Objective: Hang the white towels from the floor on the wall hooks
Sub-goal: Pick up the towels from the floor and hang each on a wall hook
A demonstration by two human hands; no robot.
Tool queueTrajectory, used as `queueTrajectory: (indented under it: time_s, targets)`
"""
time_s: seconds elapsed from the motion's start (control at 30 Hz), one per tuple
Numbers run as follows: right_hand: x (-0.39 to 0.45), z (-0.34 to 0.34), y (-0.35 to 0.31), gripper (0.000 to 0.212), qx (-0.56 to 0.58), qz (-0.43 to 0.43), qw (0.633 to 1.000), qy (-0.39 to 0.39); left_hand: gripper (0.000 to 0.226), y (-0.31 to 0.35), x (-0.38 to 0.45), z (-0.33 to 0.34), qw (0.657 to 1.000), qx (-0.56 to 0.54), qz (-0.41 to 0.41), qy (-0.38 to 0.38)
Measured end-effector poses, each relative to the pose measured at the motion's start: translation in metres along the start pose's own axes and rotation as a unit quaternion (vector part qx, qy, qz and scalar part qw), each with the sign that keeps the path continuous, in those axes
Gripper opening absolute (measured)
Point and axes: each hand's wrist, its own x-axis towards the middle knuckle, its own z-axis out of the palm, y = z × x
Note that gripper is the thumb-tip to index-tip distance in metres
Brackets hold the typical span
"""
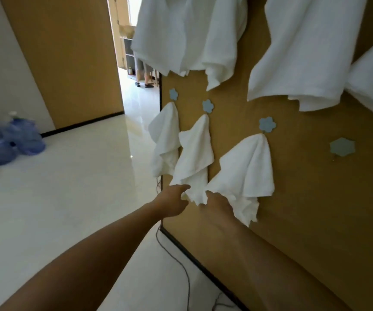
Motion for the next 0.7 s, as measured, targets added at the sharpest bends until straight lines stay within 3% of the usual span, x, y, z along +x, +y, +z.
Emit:
queueTrajectory:
  time_s: [0.17, 0.37, 0.57, 0.7]
  targets:
    - [-0.030, 0.057, -0.102, 0.053, -0.037, -0.106, 0.993, -0.041, 0.056, -0.088, -0.087, -0.047, 0.995, 0.022, -0.065, 0.074]
    - [-0.110, 0.158, -0.244, 0.061, -0.064, -0.210, 0.968, -0.124, 0.055, -0.235, -0.246, -0.100, 0.972, 0.023, -0.203, 0.117]
    - [-0.218, 0.274, -0.399, 0.062, -0.096, -0.326, 0.920, -0.197, 0.055, -0.369, -0.439, -0.147, 0.916, -0.019, -0.354, 0.187]
    - [-0.302, 0.346, -0.495, 0.061, -0.121, -0.414, 0.868, -0.246, 0.055, -0.429, -0.571, -0.161, 0.858, -0.050, -0.452, 0.237]
